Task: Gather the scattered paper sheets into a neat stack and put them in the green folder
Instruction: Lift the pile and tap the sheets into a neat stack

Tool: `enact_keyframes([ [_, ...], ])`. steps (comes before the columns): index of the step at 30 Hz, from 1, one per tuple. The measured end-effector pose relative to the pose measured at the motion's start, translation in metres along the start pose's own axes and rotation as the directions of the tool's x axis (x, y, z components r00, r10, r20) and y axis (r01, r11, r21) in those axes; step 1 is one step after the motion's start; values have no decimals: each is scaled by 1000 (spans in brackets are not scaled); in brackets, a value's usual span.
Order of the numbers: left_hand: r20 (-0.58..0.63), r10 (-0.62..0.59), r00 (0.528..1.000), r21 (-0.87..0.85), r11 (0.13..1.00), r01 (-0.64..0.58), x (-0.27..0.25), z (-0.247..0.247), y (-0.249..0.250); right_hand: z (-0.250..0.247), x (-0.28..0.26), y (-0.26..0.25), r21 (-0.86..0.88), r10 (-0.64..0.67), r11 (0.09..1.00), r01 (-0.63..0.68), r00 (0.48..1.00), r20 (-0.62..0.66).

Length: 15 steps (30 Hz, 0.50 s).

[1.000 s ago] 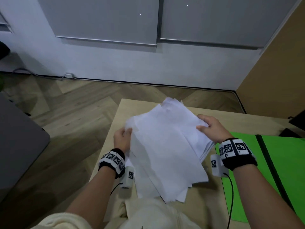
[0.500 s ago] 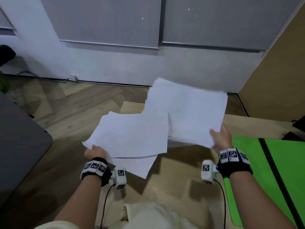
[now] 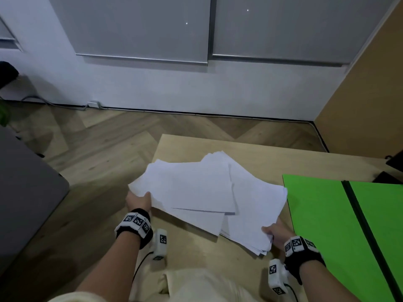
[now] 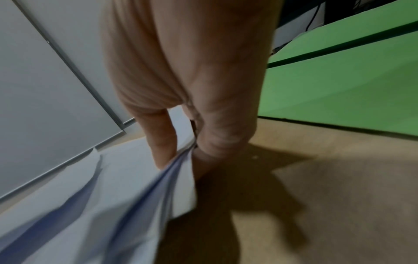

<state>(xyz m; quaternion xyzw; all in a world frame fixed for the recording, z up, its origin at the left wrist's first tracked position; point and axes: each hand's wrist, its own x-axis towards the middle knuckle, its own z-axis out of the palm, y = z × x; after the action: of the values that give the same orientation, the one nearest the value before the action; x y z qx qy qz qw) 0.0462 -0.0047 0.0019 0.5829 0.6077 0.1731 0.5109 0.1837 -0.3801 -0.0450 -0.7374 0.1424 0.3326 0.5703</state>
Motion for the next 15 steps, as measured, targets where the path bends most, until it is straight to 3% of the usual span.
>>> enact_keyframes([
  [4,228,66,971,191,975,-111,-14,13,-3,8,-9,3,-14,42,999,-41,995,86],
  [7,367,27,930,320,935,-154,-29,23,-8,16,-16,-1,-39,90,996,-85,987,134],
  [9,333,43,942,400,898,-183,-38,23,-10,17,-19,-4,-67,113,992,-103,981,159],
  [12,150,222,963,488,831,-267,-33,13,-14,10,-20,-4,-117,171,982,-150,963,207],
  [15,323,177,930,616,707,-348,-22,8,-21,8,-22,-4,-85,231,973,-217,940,251],
])
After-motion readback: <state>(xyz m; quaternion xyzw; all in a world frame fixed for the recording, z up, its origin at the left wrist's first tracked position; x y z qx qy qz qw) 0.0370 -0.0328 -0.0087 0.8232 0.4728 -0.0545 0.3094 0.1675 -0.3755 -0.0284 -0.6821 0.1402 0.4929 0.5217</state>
